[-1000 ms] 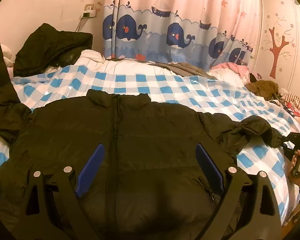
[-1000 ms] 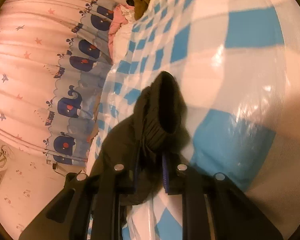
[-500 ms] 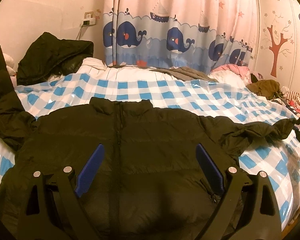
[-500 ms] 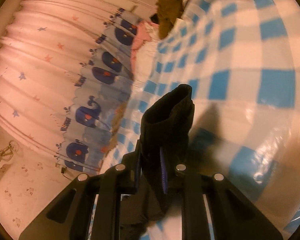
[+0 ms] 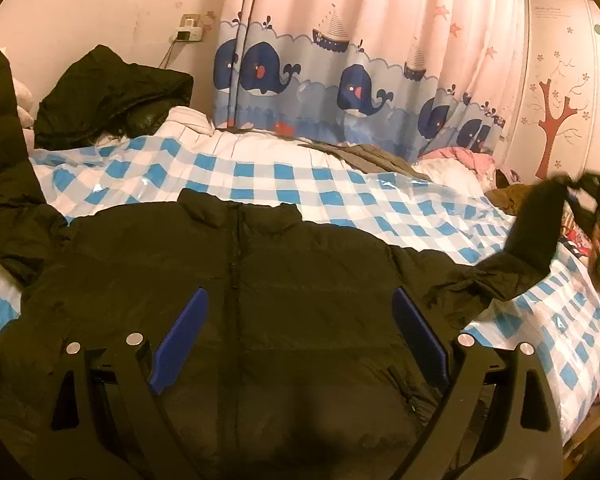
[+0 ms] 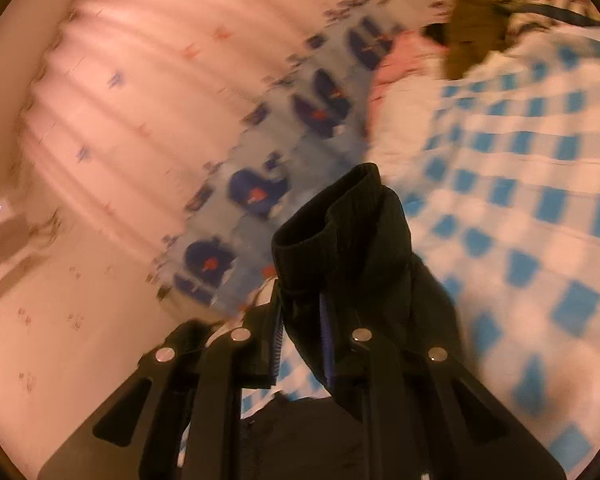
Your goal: Fold large clothes
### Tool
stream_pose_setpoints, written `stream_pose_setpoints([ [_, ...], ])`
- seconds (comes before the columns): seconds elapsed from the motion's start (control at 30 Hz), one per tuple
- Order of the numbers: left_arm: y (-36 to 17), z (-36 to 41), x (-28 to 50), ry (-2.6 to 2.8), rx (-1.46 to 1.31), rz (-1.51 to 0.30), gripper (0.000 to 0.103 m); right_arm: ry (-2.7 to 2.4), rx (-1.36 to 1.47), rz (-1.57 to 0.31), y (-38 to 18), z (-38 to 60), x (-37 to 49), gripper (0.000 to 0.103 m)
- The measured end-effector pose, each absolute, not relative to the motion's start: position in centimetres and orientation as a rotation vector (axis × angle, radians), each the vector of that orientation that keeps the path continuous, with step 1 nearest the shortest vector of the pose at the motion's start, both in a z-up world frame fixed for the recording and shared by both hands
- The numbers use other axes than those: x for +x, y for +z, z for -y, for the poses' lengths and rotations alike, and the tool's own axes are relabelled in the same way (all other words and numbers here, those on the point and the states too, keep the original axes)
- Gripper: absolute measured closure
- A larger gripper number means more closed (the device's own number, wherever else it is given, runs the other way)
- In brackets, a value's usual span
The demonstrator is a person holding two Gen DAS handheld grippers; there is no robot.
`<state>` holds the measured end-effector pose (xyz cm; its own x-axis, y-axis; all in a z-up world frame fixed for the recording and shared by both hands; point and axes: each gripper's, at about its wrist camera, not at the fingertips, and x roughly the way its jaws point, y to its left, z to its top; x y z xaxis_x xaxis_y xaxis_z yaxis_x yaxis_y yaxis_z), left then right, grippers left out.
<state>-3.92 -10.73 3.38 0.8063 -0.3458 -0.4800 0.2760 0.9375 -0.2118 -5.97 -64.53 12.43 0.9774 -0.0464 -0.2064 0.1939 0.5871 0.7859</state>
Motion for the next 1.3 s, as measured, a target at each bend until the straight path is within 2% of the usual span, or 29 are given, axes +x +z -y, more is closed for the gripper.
stream_pose_setpoints([
  [0.33, 3.5, 11.2, -5.2, -0.400, -0.177, -0.538, 0.013, 0.119, 0.768, -0.271, 19.5, 51.1, 5.1, 0.086],
  [0.7, 1.4, 15.8, -6.6, -0.486, -0.020, -0.612, 0.012, 0.388, 0.587, -0.497, 20.5, 32.2, 16.0, 0.086],
  [0.83, 3.2, 12.1, -6.3, -0.363, -0.135, -0.530, 0.012, 0.475, 0.551, -0.581, 18.3, 25.7, 19.0, 0.086],
  [1.0, 4.4, 1.9, -4.4, -0.060, -0.429, -0.448, 0.012, 0.516, 0.544, -0.662, 14.5, 21.3, 21.1, 0.086],
  [1.17, 2.9, -8.7, -2.8, 0.230, -0.724, -0.454, 0.012, 0.539, 0.589, -0.691, 10.9, 19.4, 22.4, 0.086],
  [1.3, 2.5, -11.2, -2.0, 0.312, -0.743, -0.477, 0.012, 0.555, 0.575, -0.711, 8.9, 17.9, 22.7, 0.086],
])
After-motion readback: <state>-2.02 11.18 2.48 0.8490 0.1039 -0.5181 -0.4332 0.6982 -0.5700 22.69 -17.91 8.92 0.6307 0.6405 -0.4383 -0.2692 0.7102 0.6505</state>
